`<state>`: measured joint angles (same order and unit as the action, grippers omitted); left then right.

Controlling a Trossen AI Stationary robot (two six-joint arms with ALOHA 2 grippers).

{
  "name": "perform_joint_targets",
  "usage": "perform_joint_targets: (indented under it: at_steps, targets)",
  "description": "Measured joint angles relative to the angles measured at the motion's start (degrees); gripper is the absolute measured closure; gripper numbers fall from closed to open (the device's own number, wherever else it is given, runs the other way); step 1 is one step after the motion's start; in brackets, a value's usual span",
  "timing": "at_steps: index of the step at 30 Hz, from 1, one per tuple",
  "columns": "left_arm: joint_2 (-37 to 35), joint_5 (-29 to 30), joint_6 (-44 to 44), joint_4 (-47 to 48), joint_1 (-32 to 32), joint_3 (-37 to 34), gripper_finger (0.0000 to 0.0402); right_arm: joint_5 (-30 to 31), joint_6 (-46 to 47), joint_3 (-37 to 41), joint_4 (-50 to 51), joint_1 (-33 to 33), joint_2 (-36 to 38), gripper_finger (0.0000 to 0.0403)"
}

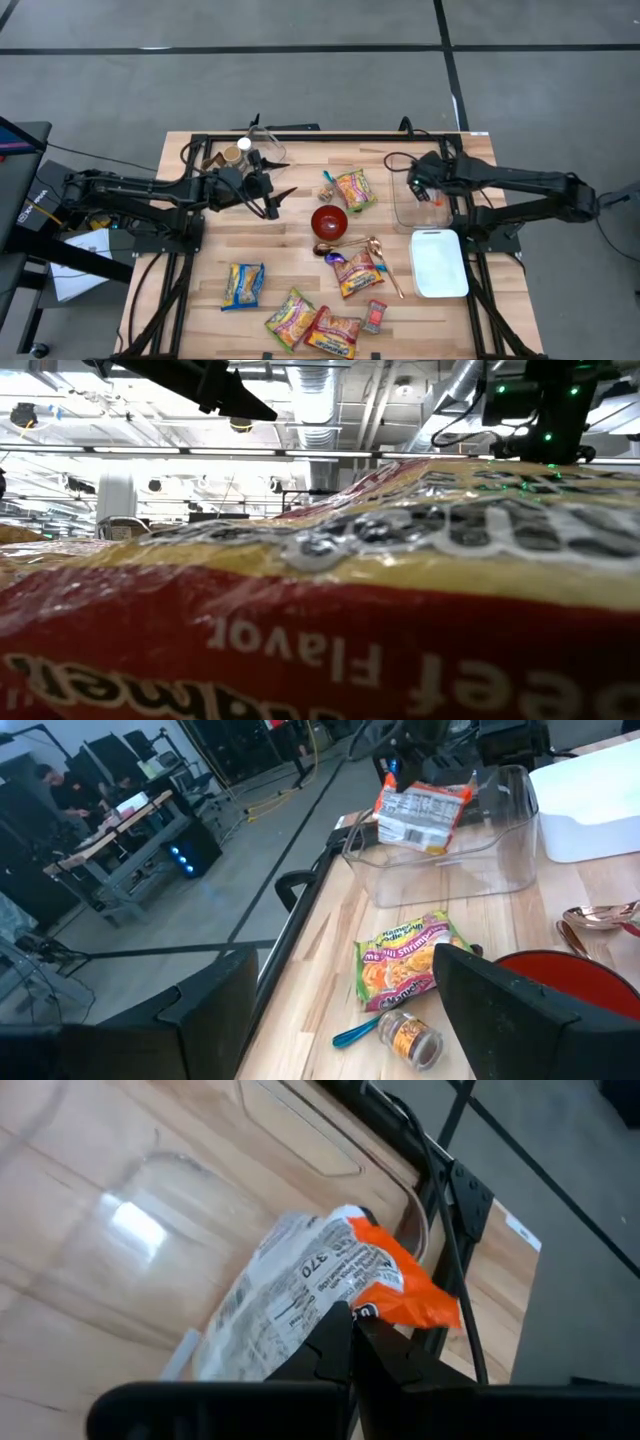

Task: Pick & Place Food Item
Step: Put the orange noodle pack into the right transparent bin

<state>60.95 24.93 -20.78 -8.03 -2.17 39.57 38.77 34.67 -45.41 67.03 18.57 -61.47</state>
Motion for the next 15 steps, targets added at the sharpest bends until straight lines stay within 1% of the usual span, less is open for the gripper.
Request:
perform_joint_targets:
  at_steps: [7, 15]
  targets:
    - [-0.01, 0.00, 0.02, 0.04, 0.00, 0.00, 0.0105, -0.81, -1.31, -0.02, -0.65, 1.46, -5.58, 0.0403]
    - [-0.02, -1.40, 0.02, 0.04, 0.00, 0.00, 0.0105, -1.70, -6.23, -0.02, -7.50, 2.62, -9.48, 0.0403]
